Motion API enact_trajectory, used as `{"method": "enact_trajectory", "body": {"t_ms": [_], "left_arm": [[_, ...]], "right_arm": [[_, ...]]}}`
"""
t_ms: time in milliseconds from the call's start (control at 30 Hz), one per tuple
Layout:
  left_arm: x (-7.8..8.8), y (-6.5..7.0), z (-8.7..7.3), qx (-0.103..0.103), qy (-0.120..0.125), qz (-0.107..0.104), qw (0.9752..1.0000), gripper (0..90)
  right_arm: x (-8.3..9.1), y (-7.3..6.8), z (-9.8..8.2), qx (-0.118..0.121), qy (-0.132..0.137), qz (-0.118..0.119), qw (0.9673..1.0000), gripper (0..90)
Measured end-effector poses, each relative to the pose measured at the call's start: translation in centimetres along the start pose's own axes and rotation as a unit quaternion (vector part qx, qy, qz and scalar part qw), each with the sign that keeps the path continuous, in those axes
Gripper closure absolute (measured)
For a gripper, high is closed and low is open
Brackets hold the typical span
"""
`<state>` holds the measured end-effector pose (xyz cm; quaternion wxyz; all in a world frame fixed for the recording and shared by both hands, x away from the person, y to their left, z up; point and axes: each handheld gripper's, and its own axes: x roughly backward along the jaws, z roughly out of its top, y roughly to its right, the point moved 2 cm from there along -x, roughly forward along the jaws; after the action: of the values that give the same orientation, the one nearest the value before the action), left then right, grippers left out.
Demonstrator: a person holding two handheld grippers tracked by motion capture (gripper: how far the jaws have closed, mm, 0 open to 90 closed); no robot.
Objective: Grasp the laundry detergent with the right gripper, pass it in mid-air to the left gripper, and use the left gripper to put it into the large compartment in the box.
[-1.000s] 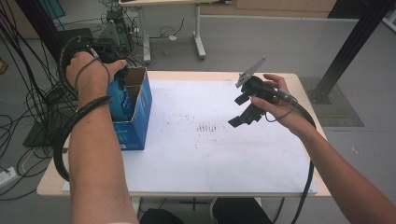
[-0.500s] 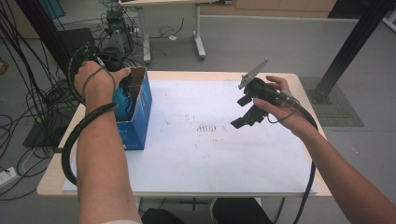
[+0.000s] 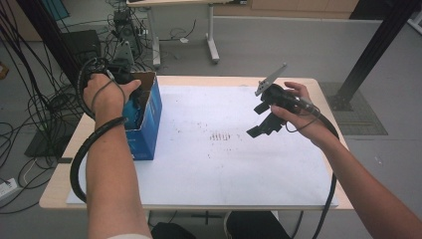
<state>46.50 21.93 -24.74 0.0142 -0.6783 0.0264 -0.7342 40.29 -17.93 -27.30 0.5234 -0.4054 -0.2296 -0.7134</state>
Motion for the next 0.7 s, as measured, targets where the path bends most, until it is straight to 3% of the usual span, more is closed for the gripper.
{"method": "enact_trajectory", "body": {"t_ms": [700], "left_arm": [[-3.6,0.0,-0.5,-0.005,-0.010,0.004,0.9999,37.7]], "right_arm": [[-0.2,0.2,-0.7,-0.009,0.001,0.000,1.0000,4.4]]}}
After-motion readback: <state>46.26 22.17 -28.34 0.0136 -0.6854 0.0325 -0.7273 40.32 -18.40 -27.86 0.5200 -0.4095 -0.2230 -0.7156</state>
